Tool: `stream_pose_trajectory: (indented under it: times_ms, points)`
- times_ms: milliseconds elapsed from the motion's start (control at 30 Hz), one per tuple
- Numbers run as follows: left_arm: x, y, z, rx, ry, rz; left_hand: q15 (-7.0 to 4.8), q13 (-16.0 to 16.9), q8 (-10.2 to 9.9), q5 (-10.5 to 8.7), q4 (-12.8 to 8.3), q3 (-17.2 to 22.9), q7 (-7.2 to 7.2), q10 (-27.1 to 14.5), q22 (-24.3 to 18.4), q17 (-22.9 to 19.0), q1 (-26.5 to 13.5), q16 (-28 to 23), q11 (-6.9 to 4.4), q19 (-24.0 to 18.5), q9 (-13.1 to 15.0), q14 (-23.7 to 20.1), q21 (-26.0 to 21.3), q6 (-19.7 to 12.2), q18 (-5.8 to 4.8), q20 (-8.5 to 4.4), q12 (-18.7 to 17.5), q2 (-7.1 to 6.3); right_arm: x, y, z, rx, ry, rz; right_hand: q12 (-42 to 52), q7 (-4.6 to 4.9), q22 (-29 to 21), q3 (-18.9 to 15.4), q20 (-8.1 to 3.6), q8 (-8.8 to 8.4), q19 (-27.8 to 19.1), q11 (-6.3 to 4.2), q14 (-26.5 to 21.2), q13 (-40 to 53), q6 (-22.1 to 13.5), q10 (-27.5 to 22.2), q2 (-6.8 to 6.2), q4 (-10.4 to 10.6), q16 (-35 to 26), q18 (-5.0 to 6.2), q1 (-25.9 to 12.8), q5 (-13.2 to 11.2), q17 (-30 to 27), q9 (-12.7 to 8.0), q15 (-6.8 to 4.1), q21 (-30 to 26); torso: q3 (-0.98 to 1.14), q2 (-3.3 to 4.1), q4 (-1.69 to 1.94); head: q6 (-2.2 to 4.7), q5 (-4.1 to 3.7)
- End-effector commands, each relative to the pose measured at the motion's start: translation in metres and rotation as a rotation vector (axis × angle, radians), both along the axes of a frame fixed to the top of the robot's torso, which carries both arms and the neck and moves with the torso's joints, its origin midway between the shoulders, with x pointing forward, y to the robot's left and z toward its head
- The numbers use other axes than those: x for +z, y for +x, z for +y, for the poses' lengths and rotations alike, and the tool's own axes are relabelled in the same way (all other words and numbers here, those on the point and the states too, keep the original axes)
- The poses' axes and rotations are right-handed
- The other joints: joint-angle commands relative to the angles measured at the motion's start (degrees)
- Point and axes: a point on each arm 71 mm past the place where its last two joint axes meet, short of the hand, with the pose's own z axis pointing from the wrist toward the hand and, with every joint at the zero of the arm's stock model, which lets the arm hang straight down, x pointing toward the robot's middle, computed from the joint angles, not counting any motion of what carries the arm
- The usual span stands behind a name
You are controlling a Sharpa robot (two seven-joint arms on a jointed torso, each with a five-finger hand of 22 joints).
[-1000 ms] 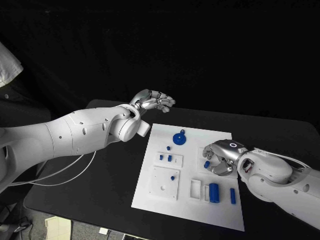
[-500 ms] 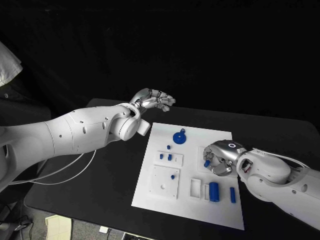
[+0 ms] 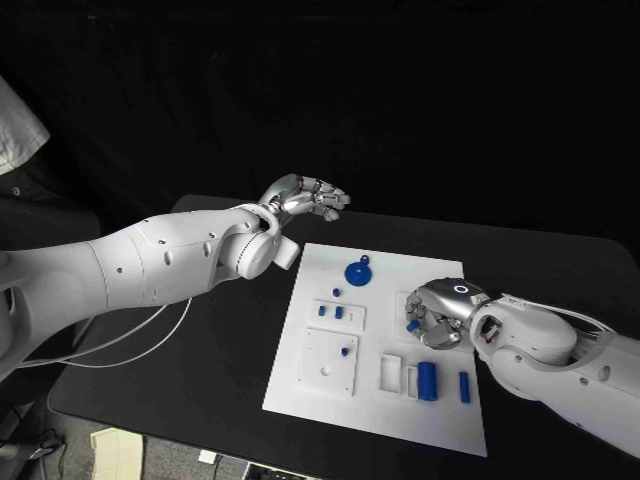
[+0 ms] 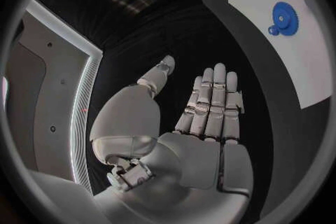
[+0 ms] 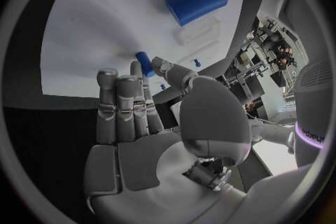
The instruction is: Assemble the parts on the task board
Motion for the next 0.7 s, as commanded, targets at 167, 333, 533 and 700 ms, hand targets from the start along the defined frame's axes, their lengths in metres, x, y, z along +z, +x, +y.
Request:
stream_pose_trajectory:
  times_ms: [167, 333, 533, 700]
  points:
    - [0.0007, -0.0001, -0.0016, -0.003, -0.007, -0.002, 0.01, -0.05, 0.25, 0.17, 0.35, 0.09, 0.61, 0.15, 0.07, 0.12, -0.14, -0.30, 0.23, 0.27, -0.01, 0.35, -0.32, 0.03, 0.67, 0.02, -0.31, -0.09, -0.0015, -0.0023, 0.0028, 0.001, -0.019, -0.024, 0.27, -0.32, 1.07, -0.04, -0.19, 0.37, 0.41, -0.23, 0.02, 0.13, 0.23, 0.04, 0.51, 0.26, 0.38, 3.99, -0.43, -0.33, 0.08, 0.11, -0.37, 0.40, 0.01, 0.00, 0.00, -0.09, -0.04]
    - [0.0007, 0.0000, -0.0013, -0.002, -0.007, -0.002, 0.01, -0.05, 0.24, 0.17, 0.36, 0.09, 0.62, 0.15, 0.08, 0.13, -0.15, -0.32, 0.24, 0.27, -0.02, 0.34, -0.33, 0.01, 0.67, 0.02, -0.32, -0.08, 0.0006, -0.0024, 0.0023, -0.010, -0.009, -0.050, 0.85, -0.85, 1.03, 1.97, -0.33, 0.99, 0.47, -0.67, 0.11, 0.65, 1.41, 1.15, 2.48, -0.27, 0.47, 3.99, 1.09, -0.31, 0.18, 0.51, -0.79, 0.54, -0.02, -0.01, 0.02, -0.08, -0.05]
    - [0.0004, 0.0006, -0.0010, 0.000, -0.006, -0.001, 0.02, -0.06, 0.21, 0.17, 0.38, 0.09, 0.65, 0.12, 0.09, 0.17, -0.17, -0.36, 0.25, 0.27, -0.04, 0.33, -0.37, -0.08, 0.67, 0.03, -0.36, -0.08, 0.0029, -0.0043, 0.0007, -0.012, 0.008, -0.064, 1.02, -1.06, 1.04, 2.94, -0.25, 1.21, 0.68, -0.88, 0.24, 1.14, 1.95, 1.63, 2.84, -0.70, 0.62, 3.99, 0.86, -0.32, 0.34, 0.83, -0.99, 0.92, 0.01, -0.01, 0.06, -0.23, 0.05]
    - [0.0001, 0.0013, 0.0007, 0.006, -0.003, 0.000, 0.03, -0.10, -0.01, 0.17, 0.48, 0.04, 0.83, 0.01, 0.16, 0.32, -0.31, -0.48, 0.32, 0.29, -0.17, 0.33, -0.48, -0.59, 0.65, 0.03, -0.51, -0.12, 0.0060, -0.0065, 0.0012, -0.009, 0.030, -0.077, 1.08, -1.17, 1.03, 3.23, -0.25, 1.31, 0.81, -0.97, 0.31, 1.39, 2.22, 1.86, 2.85, -0.88, 0.69, 3.99, 0.61, -0.32, 0.41, 1.00, -1.08, 1.13, 0.08, 0.01, 0.03, -0.20, 0.20]
